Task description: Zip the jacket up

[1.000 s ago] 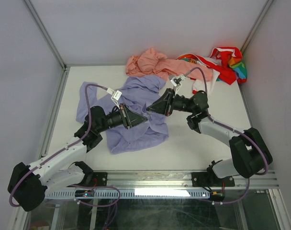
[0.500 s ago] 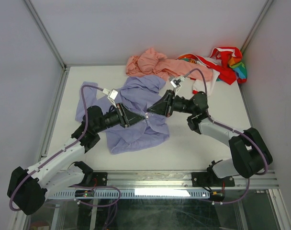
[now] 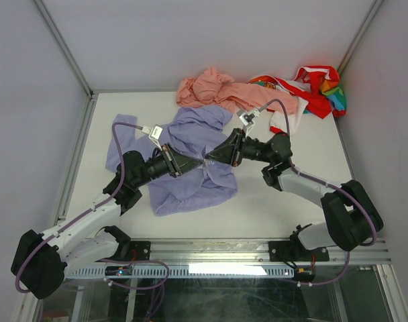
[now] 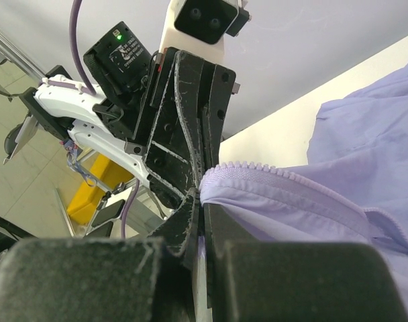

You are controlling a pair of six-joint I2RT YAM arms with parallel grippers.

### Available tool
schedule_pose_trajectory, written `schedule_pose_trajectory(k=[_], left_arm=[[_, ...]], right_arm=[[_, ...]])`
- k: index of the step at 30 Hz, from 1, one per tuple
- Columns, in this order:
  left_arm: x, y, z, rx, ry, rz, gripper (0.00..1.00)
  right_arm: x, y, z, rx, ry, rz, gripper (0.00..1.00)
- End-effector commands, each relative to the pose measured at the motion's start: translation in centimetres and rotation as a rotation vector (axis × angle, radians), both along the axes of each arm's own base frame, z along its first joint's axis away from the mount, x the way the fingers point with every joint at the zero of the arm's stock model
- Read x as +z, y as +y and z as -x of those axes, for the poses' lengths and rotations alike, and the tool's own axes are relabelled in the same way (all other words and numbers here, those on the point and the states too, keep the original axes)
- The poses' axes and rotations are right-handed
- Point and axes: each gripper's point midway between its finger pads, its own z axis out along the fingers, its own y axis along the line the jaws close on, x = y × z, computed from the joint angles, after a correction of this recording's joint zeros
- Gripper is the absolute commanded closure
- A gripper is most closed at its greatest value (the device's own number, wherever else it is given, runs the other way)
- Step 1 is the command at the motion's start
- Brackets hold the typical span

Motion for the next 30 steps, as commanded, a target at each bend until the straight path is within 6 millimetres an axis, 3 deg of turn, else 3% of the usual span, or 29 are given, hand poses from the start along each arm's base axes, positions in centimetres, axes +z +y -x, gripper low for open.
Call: schedule_pose_trajectory(k=[1, 7, 10, 13, 14, 16, 17, 23, 26, 30], left_arm=[[1.8, -0.1, 0.0, -0.014, -0.061, 0.050, 1.00], [0.2, -0.7, 1.5, -0.125, -0.058, -0.050, 1.00], [-0.2, -0.6, 1.4, -0.119, -0.056, -0.076, 1.00], [0.2, -0.6, 0.9, -0.098, -0.046, -0.070, 1.00], [0.2, -0.6, 0.8, -0.095, -0.046, -0.069, 1.00], [0.3, -0.8, 0.5, -0.087, -0.001, -0.048, 1.00], [0.3, -0.8, 0.4, -0.082, 0.008, -0.043, 1.00], [0.6, -0.9, 0.1, -0.071, 0.038, -0.015, 1.00], [0.7, -1.0, 0.2, -0.082, 0.042, -0.011, 1.00], [0.7, -1.2, 0.3, -0.096, 0.042, -0.007, 1.00]], right_arm=[[2.3, 0.1, 0.1, -0.014, -0.081, -0.068, 1.00], [2.5, 0.2, -2.8, -0.094, -0.067, -0.031, 1.00], [2.0, 0.5, -4.4, -0.126, -0.064, 0.020, 1.00], [1.7, 0.7, -4.7, -0.125, 0.000, 0.061, 1.00], [1.6, 0.5, -4.8, -0.134, -0.028, 0.077, 0.92], [1.6, 0.3, -4.2, -0.131, 0.020, 0.109, 0.92], [1.5, 0.0, -4.4, -0.159, -0.007, 0.137, 0.74], [0.7, -2.7, -3.6, -0.290, -0.030, 0.289, 0.42], [0.2, -3.8, -2.1, -0.290, -0.030, 0.349, 0.38], [-0.6, -4.3, 0.6, -0.237, -0.088, 0.357, 0.42]])
